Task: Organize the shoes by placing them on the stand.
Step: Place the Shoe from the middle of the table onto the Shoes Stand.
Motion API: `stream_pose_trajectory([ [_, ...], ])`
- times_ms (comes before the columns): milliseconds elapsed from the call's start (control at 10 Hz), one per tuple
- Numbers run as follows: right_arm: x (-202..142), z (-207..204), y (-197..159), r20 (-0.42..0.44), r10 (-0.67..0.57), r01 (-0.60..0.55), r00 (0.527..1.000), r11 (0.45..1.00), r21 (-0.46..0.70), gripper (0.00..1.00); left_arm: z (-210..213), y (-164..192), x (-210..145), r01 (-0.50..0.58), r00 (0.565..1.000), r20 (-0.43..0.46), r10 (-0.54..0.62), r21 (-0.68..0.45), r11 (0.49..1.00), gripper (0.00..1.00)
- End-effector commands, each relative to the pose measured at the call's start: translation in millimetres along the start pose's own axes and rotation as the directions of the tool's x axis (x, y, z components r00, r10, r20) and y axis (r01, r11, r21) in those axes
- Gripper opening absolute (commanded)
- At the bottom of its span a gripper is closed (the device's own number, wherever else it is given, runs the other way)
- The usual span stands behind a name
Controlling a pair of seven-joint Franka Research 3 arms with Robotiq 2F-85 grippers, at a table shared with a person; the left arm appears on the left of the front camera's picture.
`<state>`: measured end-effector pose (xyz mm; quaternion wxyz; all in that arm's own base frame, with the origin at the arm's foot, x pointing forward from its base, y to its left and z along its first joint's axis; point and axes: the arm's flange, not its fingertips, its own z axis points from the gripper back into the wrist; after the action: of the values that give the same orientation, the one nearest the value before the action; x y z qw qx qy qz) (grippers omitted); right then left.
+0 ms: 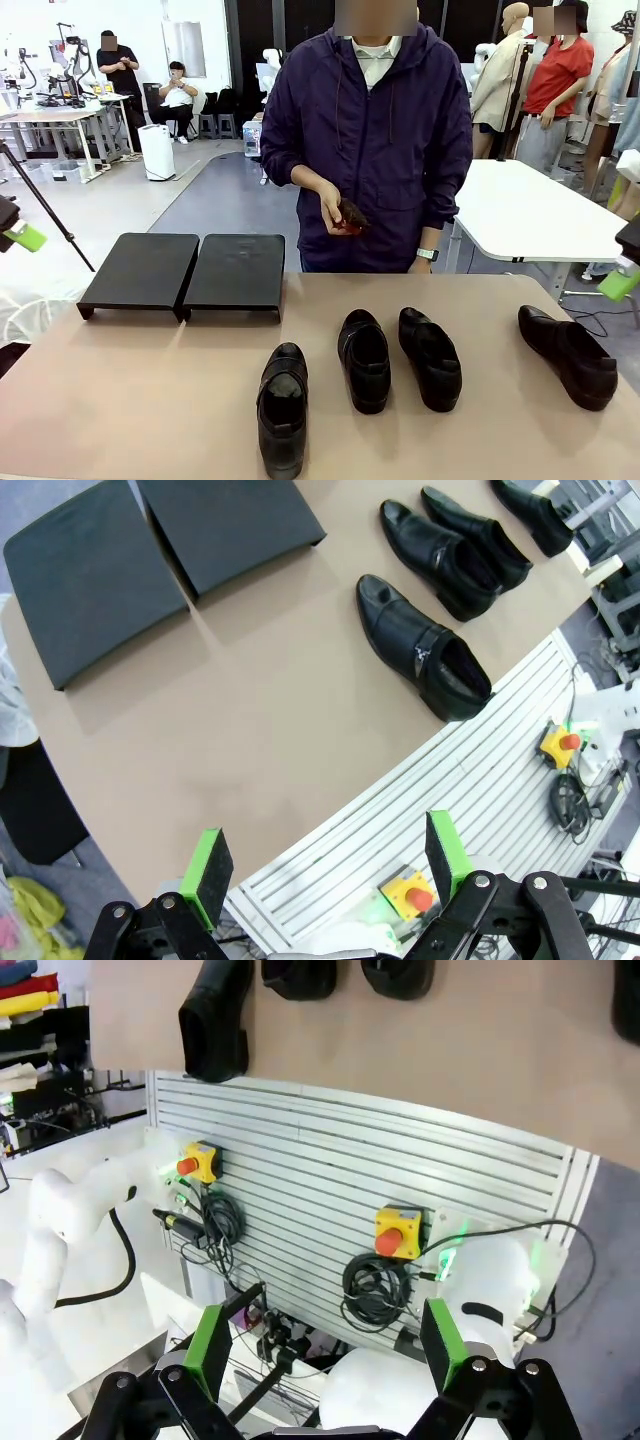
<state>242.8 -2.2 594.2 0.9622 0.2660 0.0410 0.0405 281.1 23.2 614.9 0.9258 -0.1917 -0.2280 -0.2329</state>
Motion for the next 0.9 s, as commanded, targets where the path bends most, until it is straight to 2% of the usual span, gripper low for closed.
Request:
stream_pose_trajectory([
  [0,0,5,0,-0.005,0.024,-0.024,1.000,0.999,0.026,1.00,2,1,0,0.012,1.000,-0.001,-0.012,-0.006,1.000,1.00],
  [400,0,5,0,-0.005,0.024,-0.024,1.000,0.999,0.026,1.00,0,0,0,0.000,1.000,0.000,0.000,0.000,1.000,1.00],
  [500,0,5,0,-0.005,0.024,-0.024,1.000,0.999,0.026,1.00,-28,-30,44,-0.001,0.996,-0.087,0.001,-0.001,1.000,1.00],
  [600,0,5,0,-0.005,0.024,-0.024,1.000,0.999,0.026,1.00,-39,-37,40,0.010,0.990,-0.142,-0.017,-0.053,0.999,1.00],
  [700,0,5,0,-0.005,0.024,-0.024,1.000,0.999,0.026,1.00,-77,-51,37,-0.121,0.960,-0.251,0.121,0.017,0.993,1.00],
  [800,0,5,0,-0.005,0.024,-0.024,1.000,0.999,0.026,1.00,-108,-93,58,-0.193,0.923,-0.324,0.209,0.081,0.978,1.00],
])
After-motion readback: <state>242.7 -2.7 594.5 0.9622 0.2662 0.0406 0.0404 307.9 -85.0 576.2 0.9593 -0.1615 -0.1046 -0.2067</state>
